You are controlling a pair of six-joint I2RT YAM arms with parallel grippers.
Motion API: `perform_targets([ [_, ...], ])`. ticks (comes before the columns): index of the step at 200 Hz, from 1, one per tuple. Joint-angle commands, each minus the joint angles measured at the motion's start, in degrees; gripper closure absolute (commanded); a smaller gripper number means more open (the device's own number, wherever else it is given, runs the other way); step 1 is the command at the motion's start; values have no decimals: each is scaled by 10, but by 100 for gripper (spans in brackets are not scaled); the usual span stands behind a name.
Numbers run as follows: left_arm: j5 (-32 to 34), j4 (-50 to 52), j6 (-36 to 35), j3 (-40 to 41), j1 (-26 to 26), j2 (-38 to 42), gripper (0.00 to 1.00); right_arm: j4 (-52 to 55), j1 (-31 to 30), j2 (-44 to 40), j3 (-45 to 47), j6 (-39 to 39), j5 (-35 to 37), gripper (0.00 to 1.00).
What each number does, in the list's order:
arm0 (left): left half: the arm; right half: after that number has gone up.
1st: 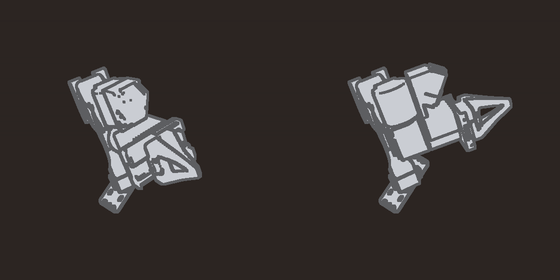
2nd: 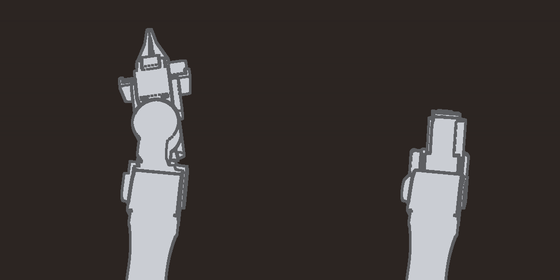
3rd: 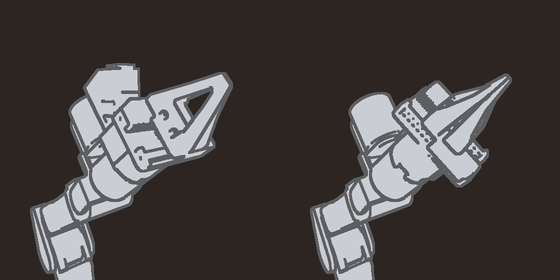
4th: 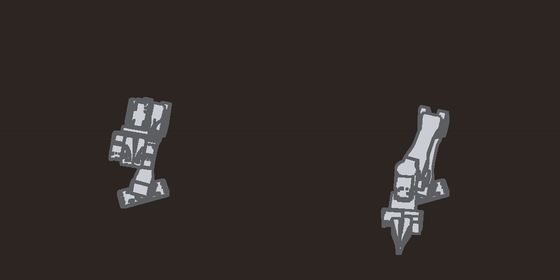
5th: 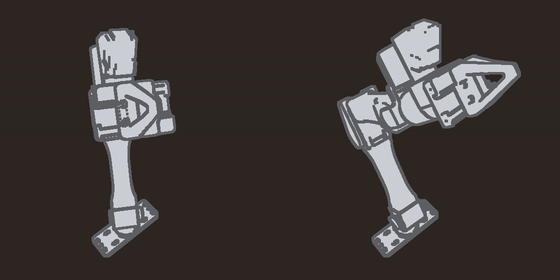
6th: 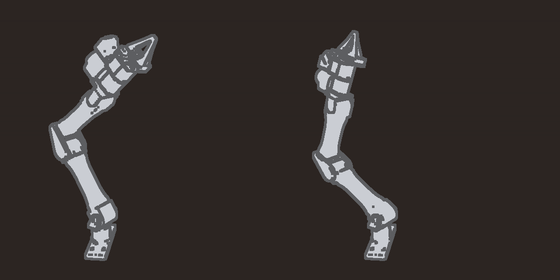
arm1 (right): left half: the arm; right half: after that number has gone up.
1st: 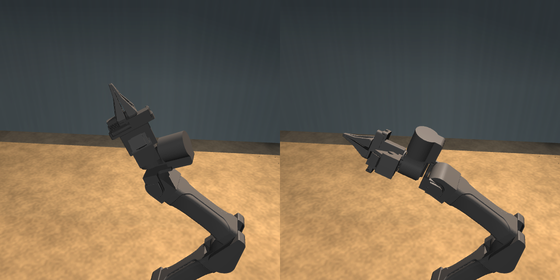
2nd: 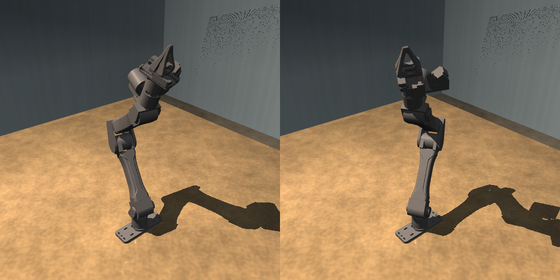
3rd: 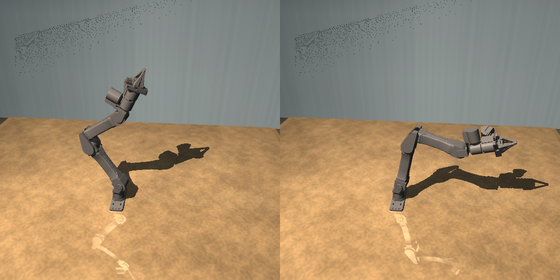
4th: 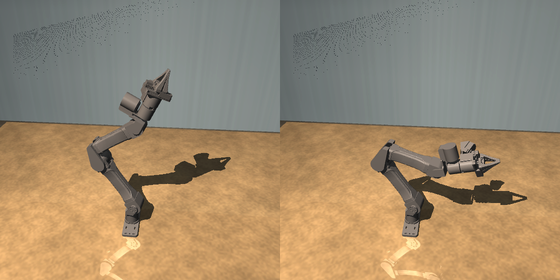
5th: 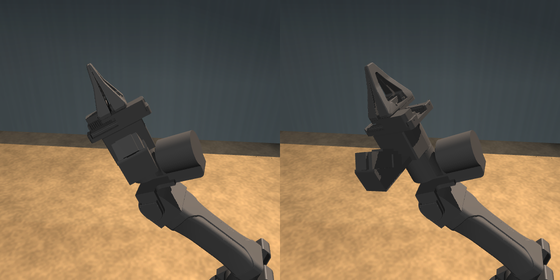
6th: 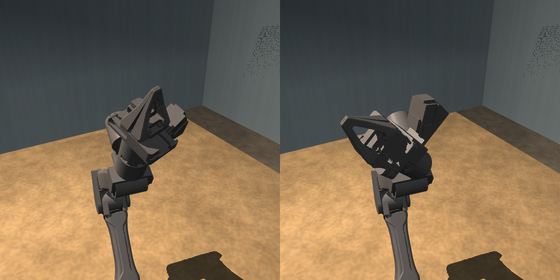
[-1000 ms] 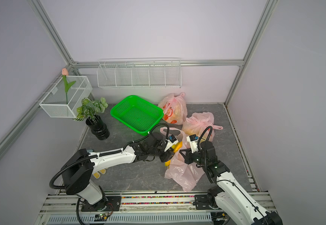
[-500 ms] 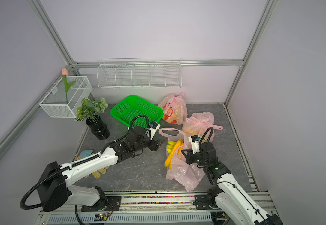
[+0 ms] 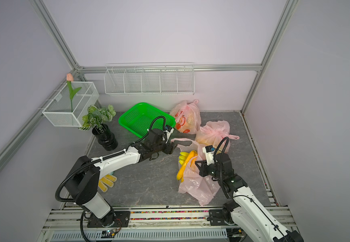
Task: Place the banana into a plastic bag & tie a knot
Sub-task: Adjust the plastic bag at the center of the board.
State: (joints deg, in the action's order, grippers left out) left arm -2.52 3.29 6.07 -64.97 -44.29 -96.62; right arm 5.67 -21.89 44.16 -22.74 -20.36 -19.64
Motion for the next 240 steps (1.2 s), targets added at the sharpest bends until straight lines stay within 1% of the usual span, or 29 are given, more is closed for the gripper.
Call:
perform_targets([
  [1, -42, -1, 6, -20, 3, -14, 57, -1, 2, 9, 7, -2, 11, 92],
  [13, -52, -4, 7, -8, 3, -10, 73, -2, 3, 16, 3, -6, 17, 91],
  [28, -57, -13, 10, 23, 3, 7, 89, -7, 10, 30, -3, -12, 19, 91],
  [37, -62, -20, 13, 46, 2, 21, 95, -13, 15, 41, -7, -15, 16, 91],
  [47, -68, -30, 16, 73, 2, 39, 100, -24, 18, 54, -12, -18, 9, 92],
  [75, -58, -43, 22, 139, -16, 94, 100, -45, 19, 87, -25, -20, 2, 91],
  [98, -29, -33, 19, 172, -64, 129, 100, -51, 19, 108, -36, -16, 4, 91],
  [130, -5, -42, 50, 220, -129, 178, 100, -61, 18, 147, -53, -7, 4, 91],
  [152, 14, -34, 65, 226, -167, 191, 100, -75, 14, 187, -68, -5, -3, 91],
  [178, 10, -42, 82, 217, -188, 184, 100, -89, 6, 233, -95, -1, 2, 91],
  [198, 8, -49, 86, 199, -198, 173, 100, -81, 5, 262, -121, 6, 9, 88],
  [205, 4, -50, 87, 190, -198, 168, 100, -77, 5, 268, -129, 8, 12, 86],
  [210, 3, -49, 87, 185, -198, 164, 100, -71, 5, 271, -135, 10, 14, 82],
  [226, 10, -40, 89, 166, -199, 151, 100, -32, 5, 266, -160, 22, 27, 62],
  [240, 24, -36, 90, 159, -198, 144, 100, 16, 5, 243, -179, 29, 47, 45],
])
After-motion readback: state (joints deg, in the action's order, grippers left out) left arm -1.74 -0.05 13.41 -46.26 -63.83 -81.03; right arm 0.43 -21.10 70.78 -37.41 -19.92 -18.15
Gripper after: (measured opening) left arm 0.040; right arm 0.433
